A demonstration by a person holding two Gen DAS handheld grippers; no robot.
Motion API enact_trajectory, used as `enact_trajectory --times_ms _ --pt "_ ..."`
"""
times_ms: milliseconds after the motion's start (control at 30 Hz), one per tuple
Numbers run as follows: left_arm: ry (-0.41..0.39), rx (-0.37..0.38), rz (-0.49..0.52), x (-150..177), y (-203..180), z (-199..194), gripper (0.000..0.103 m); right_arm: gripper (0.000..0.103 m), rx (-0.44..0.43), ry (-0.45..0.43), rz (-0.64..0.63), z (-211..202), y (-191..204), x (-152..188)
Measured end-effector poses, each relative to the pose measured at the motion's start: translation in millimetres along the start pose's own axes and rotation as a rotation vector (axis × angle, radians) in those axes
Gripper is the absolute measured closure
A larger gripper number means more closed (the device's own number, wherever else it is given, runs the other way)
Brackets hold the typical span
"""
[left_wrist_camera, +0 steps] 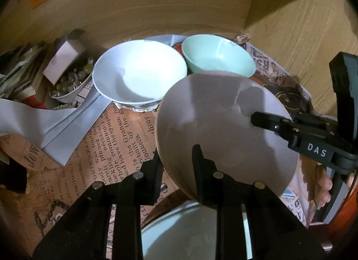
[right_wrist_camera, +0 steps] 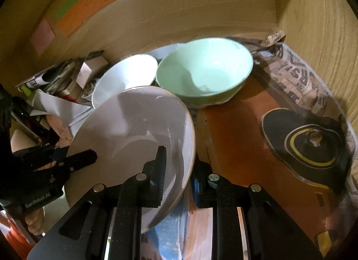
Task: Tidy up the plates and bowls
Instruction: 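Lift the mauve bowl with the left tool onto the stack held by the right tool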
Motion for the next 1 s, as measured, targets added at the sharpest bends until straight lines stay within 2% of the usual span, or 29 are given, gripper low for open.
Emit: enact_trajectory --times_ms 367,1000 --pt "-0.13 -0.041 -0.037 -6 4 -45 0.078 0.085 -0.03 -0.07 -0.056 -30 30 -7" --pt "-0.253 -0.085 -0.102 22 40 -129 0.079 0.085 -0.11 -0.112 -0.151 -52 107 1"
Point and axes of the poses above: each gripper's, at about its wrist camera, not at the fingertips, and z roughly the way its jaws point, y to its left, x to its underside, the point moved 6 cm from there along z, roughly the way its jaws point, and after that the axes turned 9 degrees about -y, right-handed, at the moved point
